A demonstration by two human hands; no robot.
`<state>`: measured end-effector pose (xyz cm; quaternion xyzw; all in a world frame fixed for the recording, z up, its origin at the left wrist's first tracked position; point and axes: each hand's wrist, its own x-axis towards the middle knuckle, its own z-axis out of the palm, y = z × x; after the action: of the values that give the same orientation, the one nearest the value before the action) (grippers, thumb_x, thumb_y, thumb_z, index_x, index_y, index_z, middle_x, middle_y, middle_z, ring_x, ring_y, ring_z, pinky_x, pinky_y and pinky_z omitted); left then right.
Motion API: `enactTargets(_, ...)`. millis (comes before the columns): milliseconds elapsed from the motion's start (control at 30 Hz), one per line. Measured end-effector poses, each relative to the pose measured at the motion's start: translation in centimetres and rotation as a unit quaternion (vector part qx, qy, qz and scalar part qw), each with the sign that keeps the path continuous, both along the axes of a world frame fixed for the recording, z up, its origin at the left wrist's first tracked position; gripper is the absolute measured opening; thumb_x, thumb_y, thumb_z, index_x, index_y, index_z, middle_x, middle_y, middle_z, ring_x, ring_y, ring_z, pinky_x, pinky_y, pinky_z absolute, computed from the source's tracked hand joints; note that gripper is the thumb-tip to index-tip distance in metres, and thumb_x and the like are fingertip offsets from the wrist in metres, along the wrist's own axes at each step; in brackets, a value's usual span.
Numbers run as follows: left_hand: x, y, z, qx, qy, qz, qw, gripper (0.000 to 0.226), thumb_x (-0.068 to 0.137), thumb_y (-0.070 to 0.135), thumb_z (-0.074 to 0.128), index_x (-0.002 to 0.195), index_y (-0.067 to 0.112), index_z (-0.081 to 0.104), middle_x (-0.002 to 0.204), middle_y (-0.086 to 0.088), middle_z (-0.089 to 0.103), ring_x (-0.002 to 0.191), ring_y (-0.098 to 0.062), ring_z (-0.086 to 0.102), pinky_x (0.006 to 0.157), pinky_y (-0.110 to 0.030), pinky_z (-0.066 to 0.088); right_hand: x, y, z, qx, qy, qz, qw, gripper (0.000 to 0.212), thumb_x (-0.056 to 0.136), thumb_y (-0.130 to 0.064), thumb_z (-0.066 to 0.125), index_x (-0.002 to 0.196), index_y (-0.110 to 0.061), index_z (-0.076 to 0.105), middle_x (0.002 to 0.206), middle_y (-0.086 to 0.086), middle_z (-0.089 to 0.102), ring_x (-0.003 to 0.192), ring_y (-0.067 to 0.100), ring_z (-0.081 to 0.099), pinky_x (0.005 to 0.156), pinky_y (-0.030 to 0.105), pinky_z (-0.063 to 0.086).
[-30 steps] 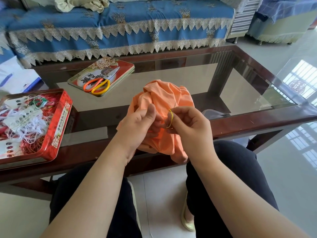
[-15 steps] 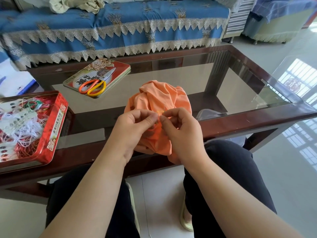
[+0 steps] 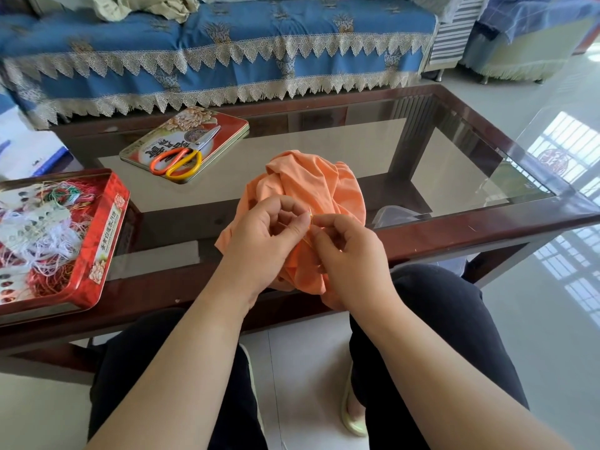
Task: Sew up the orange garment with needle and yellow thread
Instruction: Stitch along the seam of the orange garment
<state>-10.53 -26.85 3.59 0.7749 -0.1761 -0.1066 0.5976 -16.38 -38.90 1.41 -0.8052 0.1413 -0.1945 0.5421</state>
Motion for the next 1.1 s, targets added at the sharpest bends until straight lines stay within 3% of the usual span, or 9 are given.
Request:
enactTargets(233,0.25,-0.40,-0.25,0.026,-0.060,0.052,0.996,0.003,0.092,0.034,0.061,0.090,0.035,0.063,0.099,0.007,0.065,0.094,-0.010,0.062,0.077,-0.023,0.054,-0.55,0.40,0.40,-0.083,-0.014,0.006,0.996,0.014,0.094,-0.025,0.058,0.102,-0.027,0.069,0.078,-0.026,0.059,0.081,-0.003,0.059,0.066,0.011,0.047)
enactTargets(467,0.19,-0.57,-0.33,0.009,-0.076,0.071,0.995,0.006,0.093,0.030,0.061,0.091,0.035,0.062,0.096,0.011,0.064,0.091,-0.005,0.061,0.075,-0.020,0.054,-0.40,0.45,0.45,-0.093,-0.030,0.018,0.995,0.014,0.092,-0.021,0.060,0.100,-0.024,0.071,0.086,-0.017,0.065,0.082,0.002,0.059,0.071,0.024,0.051)
enactTargets(767,0.29,-0.67,-0.34,-0.020,-0.061,0.086,0.994,0.010,0.093,0.027,0.062,0.089,0.036,0.062,0.094,0.007,0.065,0.081,0.000,0.063,0.065,-0.011,0.052,-0.30,0.27,0.28,-0.102,-0.042,0.026,0.994,0.013,0.092,-0.020,0.060,0.096,-0.025,0.071,0.086,-0.014,0.066,0.081,0.003,0.058,0.069,0.022,0.049)
enactTargets(967,0.28,-0.70,-0.46,-0.037,-0.074,0.097,0.992,0.014,0.093,0.024,0.062,0.087,0.036,0.061,0.085,0.008,0.064,0.063,-0.002,0.060,0.064,-0.020,0.056,-0.22,0.28,0.23,-0.101,-0.046,0.028,0.993,0.013,0.092,-0.020,0.060,0.097,-0.025,0.071,0.087,-0.015,0.065,0.082,0.001,0.058,0.070,0.015,0.046)
enactTargets(1100,0.11,-0.86,-0.45,-0.029,-0.104,0.107,0.988,0.016,0.093,0.023,0.062,0.086,0.037,0.060,0.085,0.007,0.063,0.061,-0.003,0.060,0.062,-0.020,0.055,-0.17,0.49,0.24,-0.085,-0.045,0.031,0.995,0.011,0.093,-0.021,0.059,0.096,-0.026,0.069,0.086,-0.016,0.065,0.084,0.002,0.058,0.072,0.018,0.048)
